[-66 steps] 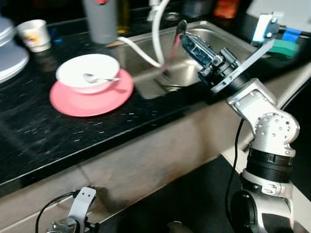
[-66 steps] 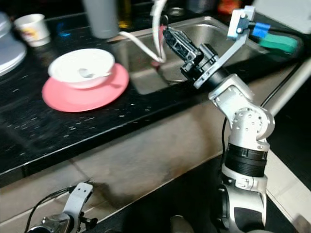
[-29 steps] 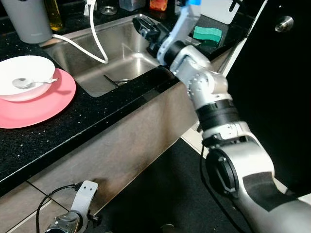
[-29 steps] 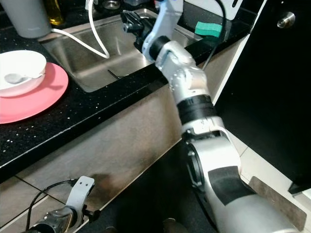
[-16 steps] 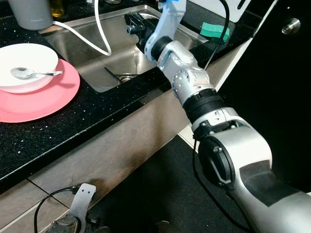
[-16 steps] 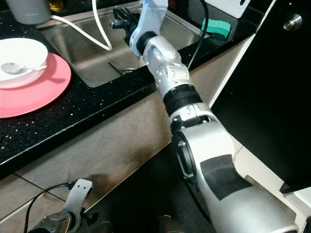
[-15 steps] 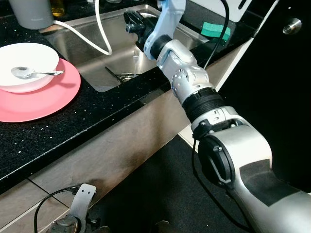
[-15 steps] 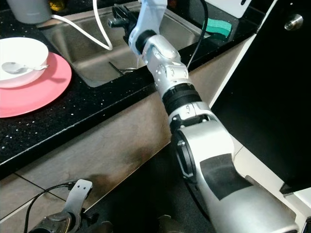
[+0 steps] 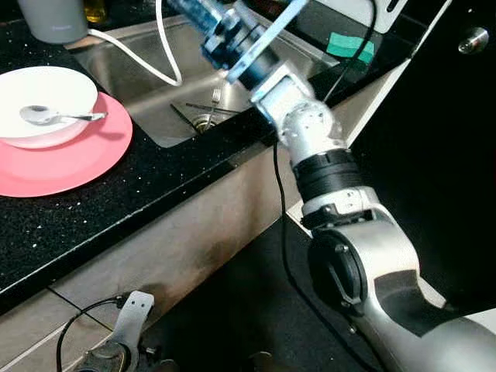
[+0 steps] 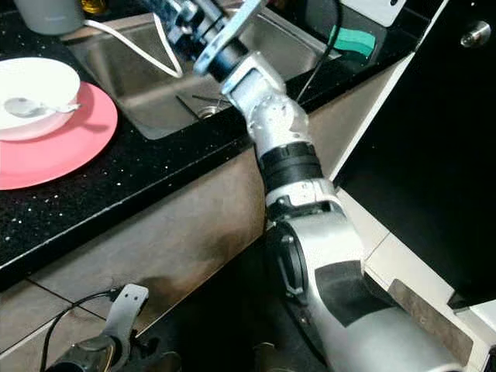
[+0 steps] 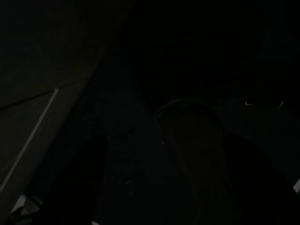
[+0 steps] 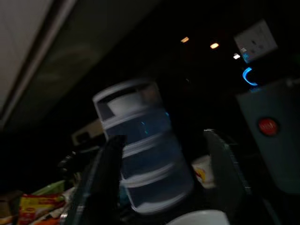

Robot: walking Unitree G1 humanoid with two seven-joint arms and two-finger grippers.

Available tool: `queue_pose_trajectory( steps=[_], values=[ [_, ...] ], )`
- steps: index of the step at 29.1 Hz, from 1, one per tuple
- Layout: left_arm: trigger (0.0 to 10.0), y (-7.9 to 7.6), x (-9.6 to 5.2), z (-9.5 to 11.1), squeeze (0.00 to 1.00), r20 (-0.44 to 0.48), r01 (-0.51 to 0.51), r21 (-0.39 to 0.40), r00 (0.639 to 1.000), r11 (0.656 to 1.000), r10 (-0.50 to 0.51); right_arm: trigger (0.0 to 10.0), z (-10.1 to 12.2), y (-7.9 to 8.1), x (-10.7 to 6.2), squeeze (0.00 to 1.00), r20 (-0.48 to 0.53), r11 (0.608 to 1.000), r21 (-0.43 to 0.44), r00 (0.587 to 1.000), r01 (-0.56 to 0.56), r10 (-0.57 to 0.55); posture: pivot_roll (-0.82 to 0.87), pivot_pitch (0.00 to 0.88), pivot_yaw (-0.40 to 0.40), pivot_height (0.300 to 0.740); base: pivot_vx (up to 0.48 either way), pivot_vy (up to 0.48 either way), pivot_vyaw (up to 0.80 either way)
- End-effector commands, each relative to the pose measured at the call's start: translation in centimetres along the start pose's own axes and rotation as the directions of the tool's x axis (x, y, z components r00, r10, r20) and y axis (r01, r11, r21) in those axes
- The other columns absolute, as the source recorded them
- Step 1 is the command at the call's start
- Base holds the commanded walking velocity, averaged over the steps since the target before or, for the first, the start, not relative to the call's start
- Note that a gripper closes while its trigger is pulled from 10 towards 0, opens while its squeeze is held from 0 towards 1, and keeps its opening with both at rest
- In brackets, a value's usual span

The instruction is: Kitchen organization

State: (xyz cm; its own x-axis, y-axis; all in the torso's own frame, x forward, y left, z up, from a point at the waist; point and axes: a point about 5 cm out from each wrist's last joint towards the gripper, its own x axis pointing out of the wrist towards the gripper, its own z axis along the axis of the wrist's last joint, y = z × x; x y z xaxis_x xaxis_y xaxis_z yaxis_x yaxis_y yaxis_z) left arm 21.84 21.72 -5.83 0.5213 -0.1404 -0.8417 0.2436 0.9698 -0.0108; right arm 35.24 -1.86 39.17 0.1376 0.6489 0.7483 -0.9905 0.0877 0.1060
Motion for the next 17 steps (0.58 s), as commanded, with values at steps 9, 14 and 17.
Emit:
queue_pose_trajectory(
  steps=[9, 14, 17],
  values=[
    [10.0, 0.1, 0.0, -0.1, 0.00, -0.019, -0.002, 0.014, 1.000, 1.000, 0.002, 10.0, -1.1, 1.8, -1.4, 1.00, -0.012, 0.994, 0.054, 0.995, -0.100, 0.100, 0.04, 0.142, -0.072, 0.740, 0.000, 0.000, 0.00],
    [10.0, 0.2, 0.0, 0.0, 0.00, -0.021, -0.004, 0.019, 1.000, 1.000, 0.004, 10.0, -1.8, 2.5, -1.9, 1.00, -0.016, 0.992, 0.084, 0.996, -0.090, 0.092, 0.03, 0.121, -0.070, 0.740, 0.000, 0.000, 0.00],
    [10.0, 0.2, 0.0, 0.1, 0.00, -0.022, -0.005, 0.023, 1.000, 1.000, 0.006, 10.0, -3.3, 2.1, -2.3, 0.00, -0.094, 1.000, 0.014, 0.996, 0.005, -0.003, 0.03, 0.119, -0.070, 0.740, 0.000, 0.000, 0.00]
  ],
)
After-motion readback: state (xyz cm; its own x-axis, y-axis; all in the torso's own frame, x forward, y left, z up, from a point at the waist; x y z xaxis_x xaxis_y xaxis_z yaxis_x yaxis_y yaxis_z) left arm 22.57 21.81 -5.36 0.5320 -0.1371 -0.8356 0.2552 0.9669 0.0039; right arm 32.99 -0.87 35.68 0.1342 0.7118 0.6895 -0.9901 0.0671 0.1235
